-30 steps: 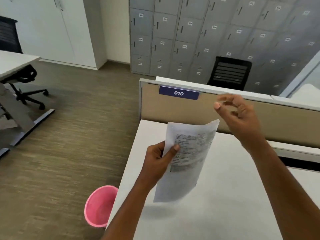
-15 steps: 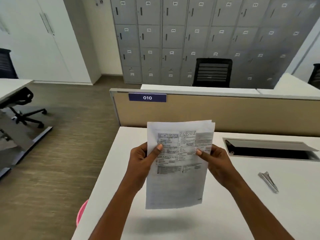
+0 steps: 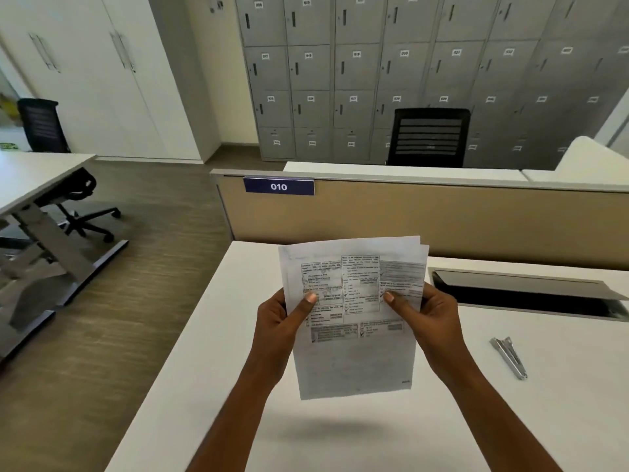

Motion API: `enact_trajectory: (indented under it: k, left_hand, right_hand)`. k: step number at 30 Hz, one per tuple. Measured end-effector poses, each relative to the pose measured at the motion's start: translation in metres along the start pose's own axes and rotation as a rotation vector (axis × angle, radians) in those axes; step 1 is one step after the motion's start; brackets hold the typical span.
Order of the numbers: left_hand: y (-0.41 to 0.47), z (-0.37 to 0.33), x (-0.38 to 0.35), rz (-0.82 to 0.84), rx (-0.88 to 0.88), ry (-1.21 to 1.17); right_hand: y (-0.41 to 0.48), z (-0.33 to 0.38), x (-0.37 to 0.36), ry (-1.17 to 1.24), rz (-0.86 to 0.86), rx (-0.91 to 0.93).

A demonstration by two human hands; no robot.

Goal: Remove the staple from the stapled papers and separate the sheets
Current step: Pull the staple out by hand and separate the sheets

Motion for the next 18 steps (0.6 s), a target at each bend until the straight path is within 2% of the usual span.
enact_trajectory:
  k: [9,18]
  left_hand:
    - [0.014,0.005,-0.021,0.086,-0.036,0.030]
    - [0.009,0.013,-0.075,0.213,-0.009,0.021]
  right_hand:
    - [-0.017,0.014,0.021,-0.050,-0.130,0.050]
    - [-0.017,0.024,0.072,-0.042,-0.173,0.071]
Point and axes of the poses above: each hand's wrist, its own y-axis towards the middle knuckle, its own x-axis out of the back of the hand, z = x × y, the point moved 6 cm from there along y, towards the middle knuckle, and after that the axes turned 2 degrees about -y, right-handed, at the moved point
